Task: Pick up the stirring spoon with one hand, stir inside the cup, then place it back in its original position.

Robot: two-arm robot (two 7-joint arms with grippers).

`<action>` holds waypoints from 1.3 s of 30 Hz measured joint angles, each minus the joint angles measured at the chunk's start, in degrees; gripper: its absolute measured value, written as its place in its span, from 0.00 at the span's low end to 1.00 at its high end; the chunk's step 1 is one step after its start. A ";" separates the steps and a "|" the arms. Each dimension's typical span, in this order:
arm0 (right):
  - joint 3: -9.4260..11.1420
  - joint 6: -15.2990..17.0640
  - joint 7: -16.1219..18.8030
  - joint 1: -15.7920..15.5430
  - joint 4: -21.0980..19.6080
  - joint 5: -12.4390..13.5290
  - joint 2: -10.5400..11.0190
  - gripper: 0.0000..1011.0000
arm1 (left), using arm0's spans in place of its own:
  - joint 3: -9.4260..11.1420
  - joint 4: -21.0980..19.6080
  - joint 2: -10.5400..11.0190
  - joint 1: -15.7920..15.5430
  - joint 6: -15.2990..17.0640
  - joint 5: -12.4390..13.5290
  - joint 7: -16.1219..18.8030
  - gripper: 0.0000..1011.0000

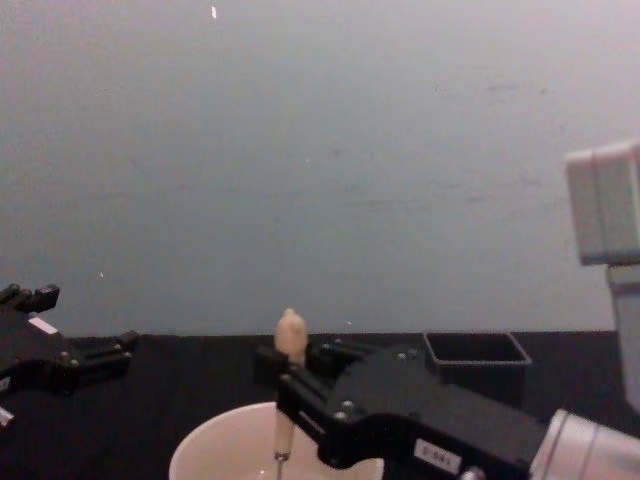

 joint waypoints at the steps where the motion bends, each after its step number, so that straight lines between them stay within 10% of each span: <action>1: 0.00 0.00 0.00 0.00 0.00 0.00 0.00 0.21 | 0.00 0.00 0.00 0.00 0.00 0.00 0.00 0.99; 21: -1.07 -2.58 -2.49 5.42 7.85 -3.23 -5.46 0.21 | 0.00 0.00 0.00 0.00 0.00 0.00 0.00 0.99; 39: 0.89 -2.97 -3.20 5.50 8.82 -4.27 -5.28 0.21 | 0.00 0.00 0.00 0.00 0.00 0.00 0.00 0.99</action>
